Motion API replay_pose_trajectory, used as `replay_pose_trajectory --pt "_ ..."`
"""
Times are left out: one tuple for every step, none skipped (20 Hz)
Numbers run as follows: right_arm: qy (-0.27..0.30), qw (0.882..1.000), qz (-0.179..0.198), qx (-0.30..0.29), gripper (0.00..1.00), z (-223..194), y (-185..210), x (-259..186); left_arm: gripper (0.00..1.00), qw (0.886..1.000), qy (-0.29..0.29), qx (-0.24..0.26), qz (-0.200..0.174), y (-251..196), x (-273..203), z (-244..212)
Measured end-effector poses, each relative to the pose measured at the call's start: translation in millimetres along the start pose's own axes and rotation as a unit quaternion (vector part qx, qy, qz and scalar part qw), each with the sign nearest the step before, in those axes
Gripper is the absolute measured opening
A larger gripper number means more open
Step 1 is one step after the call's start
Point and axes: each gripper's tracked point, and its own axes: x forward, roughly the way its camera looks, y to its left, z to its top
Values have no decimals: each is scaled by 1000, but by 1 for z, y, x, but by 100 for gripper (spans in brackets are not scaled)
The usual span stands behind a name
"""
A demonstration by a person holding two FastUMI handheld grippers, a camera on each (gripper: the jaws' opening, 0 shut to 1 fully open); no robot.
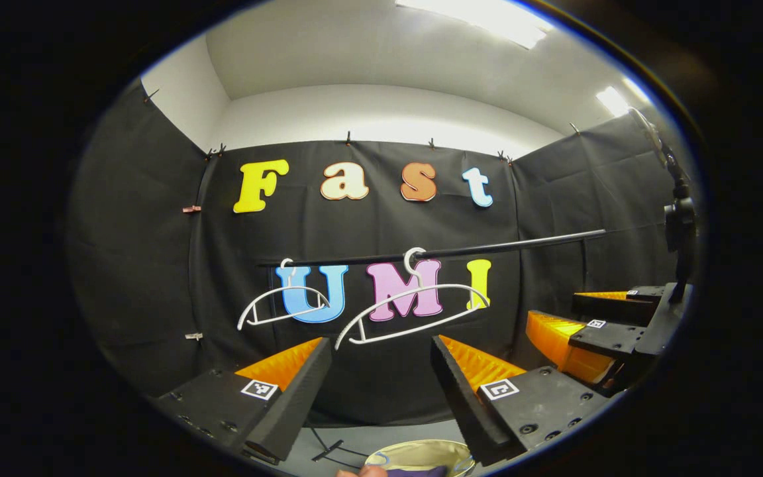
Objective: Grasp the clothes on the hanger with both hands and then place them into the laundry hamper below.
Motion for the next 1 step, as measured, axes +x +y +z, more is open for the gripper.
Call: replay_pose_trajectory --pt "0 1000 1 0 100 -1 0 2 95 1000 0 1 3 0 -1 0"
